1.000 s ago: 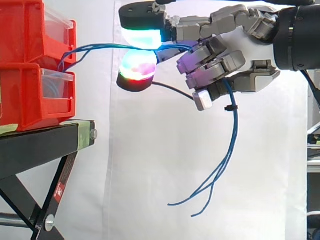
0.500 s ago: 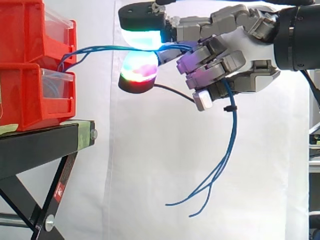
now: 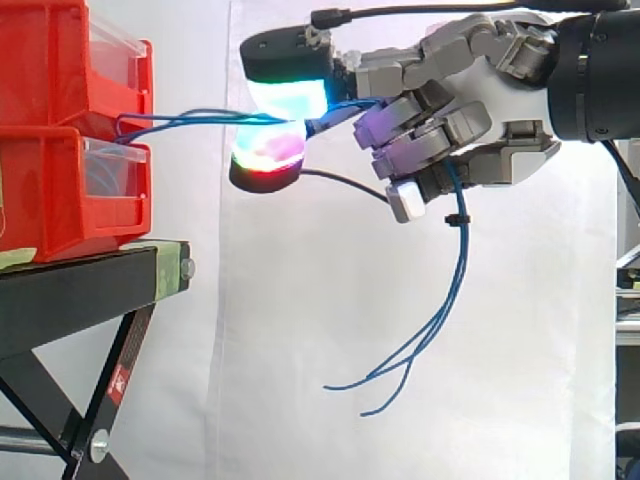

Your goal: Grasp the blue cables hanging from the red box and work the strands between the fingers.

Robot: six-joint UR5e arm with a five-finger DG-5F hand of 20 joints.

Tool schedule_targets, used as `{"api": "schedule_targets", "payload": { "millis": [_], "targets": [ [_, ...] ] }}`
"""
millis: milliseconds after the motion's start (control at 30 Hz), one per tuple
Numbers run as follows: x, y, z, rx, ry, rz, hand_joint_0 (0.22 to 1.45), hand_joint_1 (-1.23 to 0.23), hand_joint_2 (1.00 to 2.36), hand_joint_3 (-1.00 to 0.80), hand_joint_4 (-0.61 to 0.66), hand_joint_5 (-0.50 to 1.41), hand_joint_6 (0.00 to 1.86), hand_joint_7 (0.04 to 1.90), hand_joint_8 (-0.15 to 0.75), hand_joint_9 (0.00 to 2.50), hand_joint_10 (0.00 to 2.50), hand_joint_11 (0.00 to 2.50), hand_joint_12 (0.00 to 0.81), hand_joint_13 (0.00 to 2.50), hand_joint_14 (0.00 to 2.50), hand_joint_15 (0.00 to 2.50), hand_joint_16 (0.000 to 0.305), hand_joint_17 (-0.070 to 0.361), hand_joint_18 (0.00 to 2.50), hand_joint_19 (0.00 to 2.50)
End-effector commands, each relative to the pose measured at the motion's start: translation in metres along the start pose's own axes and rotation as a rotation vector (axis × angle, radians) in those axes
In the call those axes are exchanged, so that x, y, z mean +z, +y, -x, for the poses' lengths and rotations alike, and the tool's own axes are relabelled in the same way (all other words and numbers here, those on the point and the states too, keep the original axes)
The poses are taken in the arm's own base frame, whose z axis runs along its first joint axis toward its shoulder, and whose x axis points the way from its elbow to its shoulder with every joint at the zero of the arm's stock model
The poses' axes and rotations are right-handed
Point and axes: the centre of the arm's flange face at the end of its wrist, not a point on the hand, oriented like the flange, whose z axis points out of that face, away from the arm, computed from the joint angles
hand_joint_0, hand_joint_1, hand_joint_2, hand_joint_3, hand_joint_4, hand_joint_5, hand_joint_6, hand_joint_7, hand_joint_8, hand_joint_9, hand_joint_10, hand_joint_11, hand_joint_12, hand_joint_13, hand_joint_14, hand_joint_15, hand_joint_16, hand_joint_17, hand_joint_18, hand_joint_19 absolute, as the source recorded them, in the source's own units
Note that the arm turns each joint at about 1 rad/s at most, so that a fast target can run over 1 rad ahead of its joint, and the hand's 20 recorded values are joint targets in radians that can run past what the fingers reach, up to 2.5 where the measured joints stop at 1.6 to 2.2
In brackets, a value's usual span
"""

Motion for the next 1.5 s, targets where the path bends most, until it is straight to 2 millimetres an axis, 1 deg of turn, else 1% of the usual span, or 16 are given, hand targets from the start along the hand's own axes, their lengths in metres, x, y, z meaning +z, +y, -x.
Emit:
{"api": "schedule_targets", "payload": {
  "millis": [0, 167, 300, 367, 467, 567, 600, 667, 800, 833, 867, 967, 1100, 1300, 1367, 1467],
  "targets": [
    [0.0004, 0.0002, 0.0004, 0.000, -0.003, 0.000, 1.16, -0.72, 1.02, -0.18, 0.14, 0.00, 0.96, 0.81, 0.492, 1.27, 2.50, 2.46, 0.646, 1.79, 2.50, 1.41, 0.248, 0.186, 2.42, 0.51],
    [0.0002, 0.0009, 0.0010, 0.001, -0.005, 0.000, 1.17, -0.73, 1.02, -0.26, 0.13, -0.03, 1.18, 0.74, 0.492, 1.27, 2.50, 2.46, 0.646, 1.79, 2.50, 1.41, 0.248, 0.186, 2.42, 0.51],
    [0.0004, 0.0002, 0.0004, 0.000, -0.003, 0.000, 1.09, -0.71, 1.02, -0.39, 0.15, -0.02, 1.19, 0.73, 0.492, 1.27, 2.50, 2.46, 0.646, 1.79, 2.50, 1.41, 0.248, 0.186, 2.42, 0.51],
    [0.0000, -0.0005, 0.0005, -0.001, -0.002, -0.001, 1.01, -0.70, 1.02, -0.45, 0.17, -0.03, 1.18, 0.74, 0.492, 1.27, 2.50, 2.46, 0.646, 1.79, 2.50, 1.41, 0.248, 0.186, 2.42, 0.51],
    [0.0000, 0.0004, -0.0002, 0.000, -0.003, 0.000, 0.99, -0.70, 1.02, -0.49, 0.19, -0.04, 1.18, 0.74, 0.492, 1.27, 2.50, 2.46, 0.646, 1.79, 2.50, 1.41, 0.248, 0.186, 2.42, 0.51],
    [0.0003, 0.0000, 0.0006, 0.001, -0.004, -0.002, 1.07, -0.70, 1.02, -0.24, 0.18, -0.04, 1.23, 0.73, 0.492, 1.27, 2.50, 2.46, 0.646, 1.79, 2.50, 1.41, 0.248, 0.186, 2.42, 0.51],
    [-0.0005, 0.0003, 0.0003, 0.001, -0.002, -0.001, 1.08, -0.69, 1.02, -0.22, 0.18, -0.04, 1.23, 0.73, 0.492, 1.27, 2.50, 2.46, 0.646, 1.79, 2.50, 1.41, 0.248, 0.186, 2.42, 0.51],
    [-0.0001, 0.0003, -0.0002, 0.001, -0.002, -0.001, 1.12, -0.69, 1.01, -0.08, 0.17, -0.04, 1.25, 0.72, 0.492, 1.27, 2.50, 2.46, 0.646, 1.79, 2.50, 1.41, 0.248, 0.186, 2.42, 0.51],
    [0.0000, -0.0006, 0.0006, 0.001, -0.004, -0.002, 1.11, -0.71, 1.01, 0.02, 0.18, -0.04, 1.25, 0.71, 0.492, 1.27, 2.50, 2.46, 0.646, 1.79, 2.50, 1.41, 0.248, 0.186, 2.42, 0.51],
    [0.0002, 0.0009, 0.0010, 0.003, -0.005, 0.000, 1.05, -0.73, 1.01, -0.06, 0.19, -0.06, 1.22, 0.71, 0.492, 1.27, 2.50, 2.46, 0.646, 1.79, 2.50, 1.41, 0.248, 0.186, 2.42, 0.51],
    [-0.0003, -0.0003, -0.0002, 0.001, -0.002, -0.001, 0.95, -0.74, 1.01, -0.24, 0.20, -0.07, 1.18, 0.72, 0.492, 1.27, 2.50, 2.46, 0.646, 1.79, 2.50, 1.41, 0.248, 0.186, 2.42, 0.51],
    [-0.0001, 0.0012, 0.0002, 0.003, -0.003, 0.001, 0.92, -0.75, 1.01, -0.45, 0.19, -0.08, 1.13, 0.75, 0.492, 1.27, 2.50, 2.46, 0.646, 1.79, 2.50, 1.41, 0.248, 0.186, 2.42, 0.51],
    [0.0000, 0.0005, -0.0004, 0.003, -0.001, 0.000, 0.93, -0.76, 1.02, -0.47, 0.18, -0.08, 1.11, 0.76, 0.492, 1.27, 2.50, 2.46, 0.646, 1.79, 2.50, 1.41, 0.248, 0.186, 2.42, 0.51],
    [0.0002, 0.0009, 0.0008, 0.004, -0.003, 0.001, 1.02, -0.76, 1.02, -0.31, 0.17, -0.08, 1.13, 0.75, 0.492, 1.27, 2.50, 2.46, 0.646, 1.79, 2.50, 1.41, 0.248, 0.186, 2.42, 0.51],
    [0.0004, 0.0002, 0.0004, 0.003, -0.003, 0.000, 0.93, -0.77, 1.01, -0.50, 0.17, -0.09, 1.11, 0.77, 0.492, 1.27, 2.50, 2.46, 0.646, 1.79, 2.50, 1.41, 0.248, 0.186, 2.42, 0.51],
    [0.0004, 0.0002, 0.0004, 0.003, -0.003, 0.000, 0.91, -0.78, 1.01, -0.63, 0.17, -0.09, 1.10, 0.77, 0.492, 1.27, 2.50, 2.46, 0.646, 1.79, 2.50, 1.41, 0.248, 0.186, 2.42, 0.51]
  ]
}}
